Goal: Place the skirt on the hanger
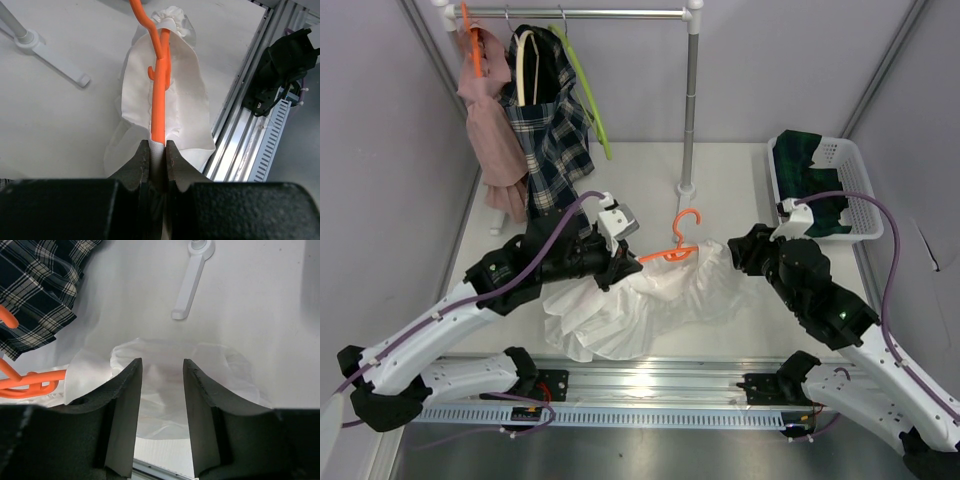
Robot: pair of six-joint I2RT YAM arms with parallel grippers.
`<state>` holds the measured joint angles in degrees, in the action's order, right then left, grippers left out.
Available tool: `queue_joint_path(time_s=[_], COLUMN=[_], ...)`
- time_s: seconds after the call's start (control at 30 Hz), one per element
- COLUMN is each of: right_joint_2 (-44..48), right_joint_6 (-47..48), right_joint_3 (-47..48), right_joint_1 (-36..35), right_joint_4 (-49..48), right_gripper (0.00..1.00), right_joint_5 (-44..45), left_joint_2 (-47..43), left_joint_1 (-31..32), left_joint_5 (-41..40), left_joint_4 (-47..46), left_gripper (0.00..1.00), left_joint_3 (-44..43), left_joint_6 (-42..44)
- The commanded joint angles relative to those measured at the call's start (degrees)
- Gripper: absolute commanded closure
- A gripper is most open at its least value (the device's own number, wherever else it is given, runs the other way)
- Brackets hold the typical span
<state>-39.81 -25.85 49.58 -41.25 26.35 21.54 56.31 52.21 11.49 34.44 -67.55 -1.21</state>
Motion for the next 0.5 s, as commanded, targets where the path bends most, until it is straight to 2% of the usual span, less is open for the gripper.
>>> queue_joint_path(time_s=[0.0,0.1,0.27,0.47], right_joint_2=[-0.1,-0.6,-0.9,-1.8], right_joint_6=[0.5,0.4,0.2,0.4], right_joint_3=[-0.4,-1.1,-2.9,-2.7], right_joint_1=[0.3,0.5,1.4,3.4], right_joint_4=[-1.4,-1.2,-2.1,-1.7], right_gripper=[0.62,0.69,0.73,0.76], right_joint_5=[-0.7,-0.5,-1.5,-2.0], left_joint_2=[-2.5,-3.8,-5.2,-6.7], left_joint_1=[-0.3,-0.5,-0.9,-1.9], left_joint_5=[-2.3,-3.7,-6.4,-13.7], left_joint_4=[-3.1,-3.1,-2.4,4.2], left_gripper=[1.00,1.00,1.00,1.00], left_joint_3=[-0.6,-0.7,-1.2,-3.4], left_joint_6=[-1.6,-1.9,-2.7,-5.5])
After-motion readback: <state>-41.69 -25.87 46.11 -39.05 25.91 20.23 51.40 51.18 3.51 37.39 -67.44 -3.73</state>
